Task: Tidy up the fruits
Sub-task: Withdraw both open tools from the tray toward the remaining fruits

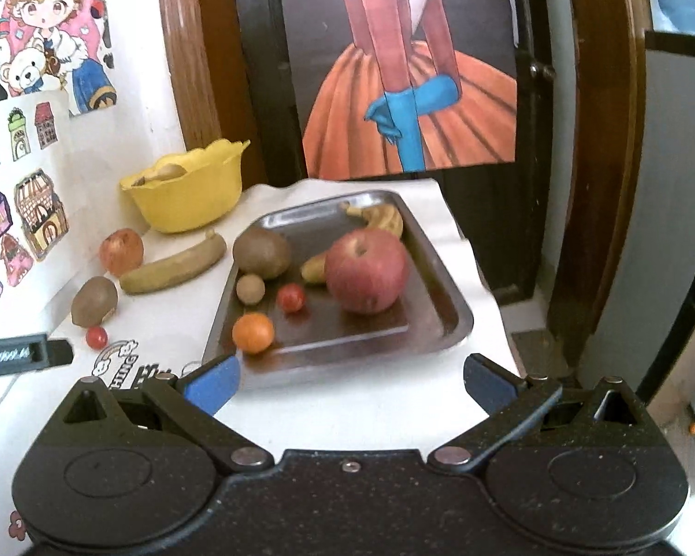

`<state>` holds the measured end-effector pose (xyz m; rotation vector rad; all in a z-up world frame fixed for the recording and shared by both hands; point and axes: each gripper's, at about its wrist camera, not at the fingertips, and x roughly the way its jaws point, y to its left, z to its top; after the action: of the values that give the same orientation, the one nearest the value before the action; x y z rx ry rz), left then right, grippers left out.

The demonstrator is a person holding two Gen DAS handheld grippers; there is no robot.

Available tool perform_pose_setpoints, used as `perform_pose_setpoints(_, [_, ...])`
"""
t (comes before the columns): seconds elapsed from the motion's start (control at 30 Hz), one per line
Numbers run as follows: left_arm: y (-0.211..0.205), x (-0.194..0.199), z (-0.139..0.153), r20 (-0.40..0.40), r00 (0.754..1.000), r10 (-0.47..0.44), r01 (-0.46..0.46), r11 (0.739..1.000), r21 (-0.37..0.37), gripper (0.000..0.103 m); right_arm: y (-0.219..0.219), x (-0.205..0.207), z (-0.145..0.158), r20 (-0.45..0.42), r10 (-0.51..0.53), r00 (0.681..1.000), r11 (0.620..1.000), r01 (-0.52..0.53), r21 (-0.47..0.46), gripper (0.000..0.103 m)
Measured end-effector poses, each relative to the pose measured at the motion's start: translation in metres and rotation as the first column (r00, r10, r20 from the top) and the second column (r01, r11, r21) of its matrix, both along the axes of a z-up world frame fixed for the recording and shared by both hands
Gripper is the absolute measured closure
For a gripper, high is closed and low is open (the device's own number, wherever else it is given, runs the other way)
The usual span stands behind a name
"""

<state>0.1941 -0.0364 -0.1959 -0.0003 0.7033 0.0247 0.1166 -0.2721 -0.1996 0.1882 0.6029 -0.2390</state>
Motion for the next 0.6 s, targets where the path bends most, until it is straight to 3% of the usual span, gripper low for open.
perform_pose_setpoints(0.27, [0.013, -0.018, -0.007, -0.05, 0.998, 0.024, -0.023, 1.0, 0.006, 0.0, 0.008, 0.002, -0.005, -0.042, 0.013, 0.999, 1.0, -0.013, 0.014, 0.001])
perform_pose_setpoints(0.6, [0.018, -0.028, -0.009, -0.057, 0.998, 0.037, -0.037, 0.999, 0.011, 0.0, 0.026, 0.009, -0.009, -0.095, 0.051, 0.994, 0.998, -0.053, -0.018, 0.001])
